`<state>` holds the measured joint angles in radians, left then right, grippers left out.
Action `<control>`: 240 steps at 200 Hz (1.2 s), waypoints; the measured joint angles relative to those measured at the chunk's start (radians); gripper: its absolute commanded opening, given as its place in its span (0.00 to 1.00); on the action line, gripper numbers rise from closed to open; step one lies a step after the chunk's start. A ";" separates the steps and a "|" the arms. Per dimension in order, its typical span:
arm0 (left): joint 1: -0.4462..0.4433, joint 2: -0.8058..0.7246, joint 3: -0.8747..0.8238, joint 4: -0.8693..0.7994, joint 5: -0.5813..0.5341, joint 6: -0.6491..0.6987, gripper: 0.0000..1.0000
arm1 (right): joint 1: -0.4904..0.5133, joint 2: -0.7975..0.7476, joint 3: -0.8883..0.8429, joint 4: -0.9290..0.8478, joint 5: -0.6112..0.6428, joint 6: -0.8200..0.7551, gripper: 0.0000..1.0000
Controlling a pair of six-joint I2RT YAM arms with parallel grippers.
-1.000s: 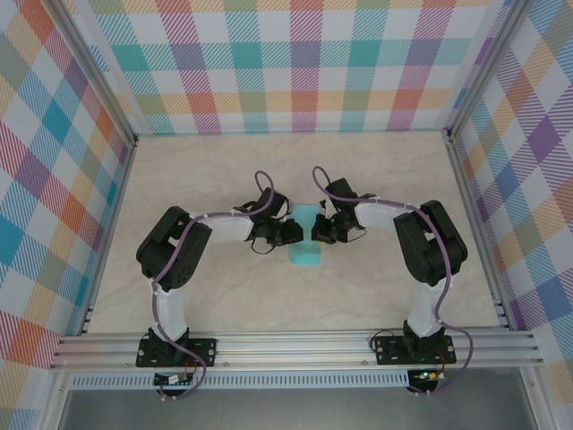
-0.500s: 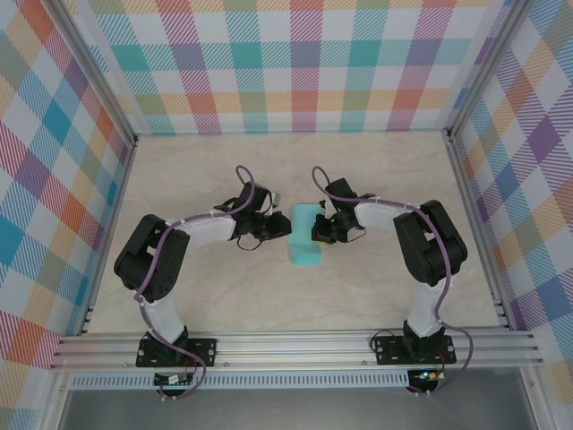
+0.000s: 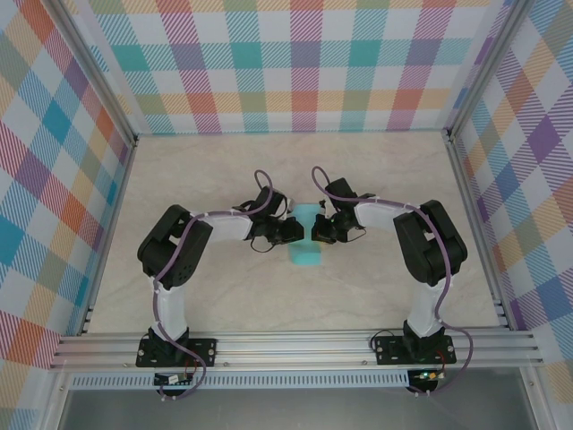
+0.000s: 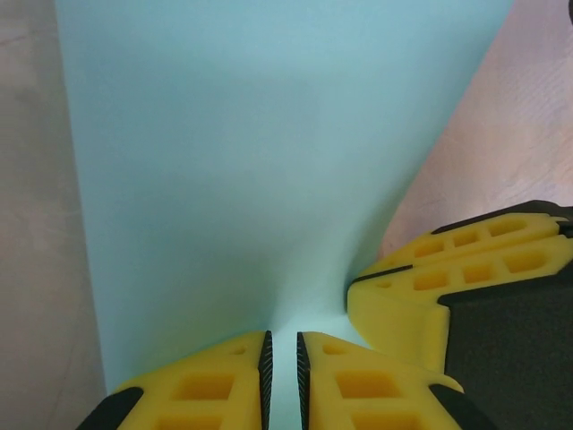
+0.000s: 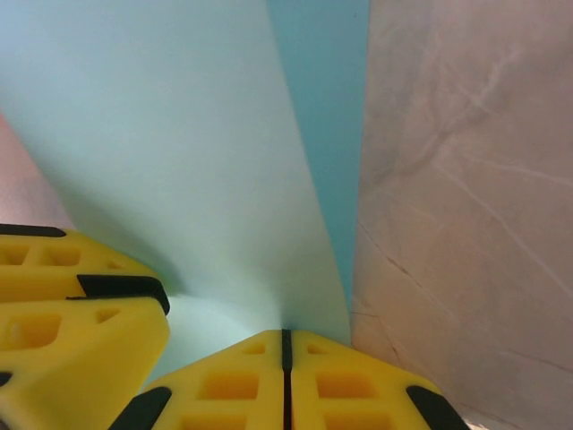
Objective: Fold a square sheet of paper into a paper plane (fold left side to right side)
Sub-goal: Hold the square sheet of paper at the center of the table.
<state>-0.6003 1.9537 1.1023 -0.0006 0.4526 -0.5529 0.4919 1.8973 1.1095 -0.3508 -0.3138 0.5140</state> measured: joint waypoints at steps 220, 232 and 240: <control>-0.014 -0.001 -0.010 -0.008 -0.050 0.024 0.17 | -0.045 0.151 0.218 0.041 -0.136 0.002 0.06; -0.014 -0.001 -0.009 -0.008 -0.050 0.027 0.17 | -0.044 0.171 0.233 0.034 -0.132 0.002 0.06; -0.014 -0.002 -0.010 -0.009 -0.050 0.028 0.17 | -0.044 0.183 0.245 0.026 -0.127 0.002 0.06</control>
<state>-0.6147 1.9522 1.0927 -0.0093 0.4023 -0.5251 0.4480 2.0804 1.3544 -0.3252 -0.4412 0.5156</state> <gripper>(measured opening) 0.167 0.064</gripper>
